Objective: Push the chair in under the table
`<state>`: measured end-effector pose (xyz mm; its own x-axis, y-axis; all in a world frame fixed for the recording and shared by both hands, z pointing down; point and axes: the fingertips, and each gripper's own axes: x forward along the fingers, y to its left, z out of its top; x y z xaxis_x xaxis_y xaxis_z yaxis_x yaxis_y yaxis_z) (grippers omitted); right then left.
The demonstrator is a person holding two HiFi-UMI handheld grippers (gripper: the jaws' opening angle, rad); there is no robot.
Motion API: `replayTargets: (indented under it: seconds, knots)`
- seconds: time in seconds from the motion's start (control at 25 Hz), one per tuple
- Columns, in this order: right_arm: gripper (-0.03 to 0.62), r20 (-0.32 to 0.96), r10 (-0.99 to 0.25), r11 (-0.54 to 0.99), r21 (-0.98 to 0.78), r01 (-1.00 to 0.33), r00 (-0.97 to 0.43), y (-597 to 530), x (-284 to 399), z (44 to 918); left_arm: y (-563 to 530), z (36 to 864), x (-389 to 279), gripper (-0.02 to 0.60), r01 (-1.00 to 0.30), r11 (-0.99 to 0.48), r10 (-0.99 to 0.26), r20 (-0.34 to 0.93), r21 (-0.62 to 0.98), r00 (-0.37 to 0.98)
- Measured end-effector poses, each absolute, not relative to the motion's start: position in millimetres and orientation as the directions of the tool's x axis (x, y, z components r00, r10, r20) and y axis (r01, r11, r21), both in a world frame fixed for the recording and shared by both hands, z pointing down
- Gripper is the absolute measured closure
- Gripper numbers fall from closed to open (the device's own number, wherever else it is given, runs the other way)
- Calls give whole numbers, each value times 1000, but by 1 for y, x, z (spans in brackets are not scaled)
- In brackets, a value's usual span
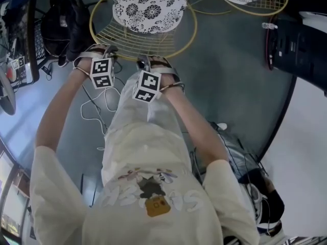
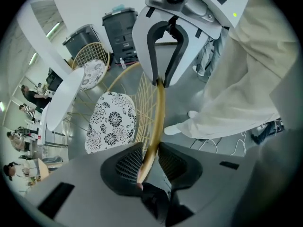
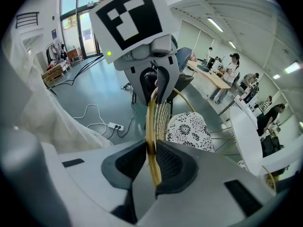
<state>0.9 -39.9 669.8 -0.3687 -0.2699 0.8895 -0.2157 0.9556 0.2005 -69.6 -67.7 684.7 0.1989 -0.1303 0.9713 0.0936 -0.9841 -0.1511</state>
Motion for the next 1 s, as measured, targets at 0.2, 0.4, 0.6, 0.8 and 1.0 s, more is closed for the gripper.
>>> replayTargets:
  seconds: [0.2,0.4,0.6,0.8,1.0]
  knots:
    - [540,869,-284,936,160,-314,-404,-33,13,654,-60,670,-68,482,34,-982,-176,964,-187,201]
    - [540,836,-379,864,166,-475,-396,-43,39,618,-61,628,-66,482,-137,-970,-232,938,-202,256]
    - [542,778,-500,764,190,-617,-380,-10,77,576,-31,558,-46,482,-387,-899,-347,875,-207,338]
    - [565,664,-617,650,127,-749,-423,41,106,508,19,472,-25,485,-666,-732,-516,756,-144,403]
    - [582,518,-713,564,21,-826,-473,101,114,435,89,399,7,502,-772,-635,-608,636,-31,475]
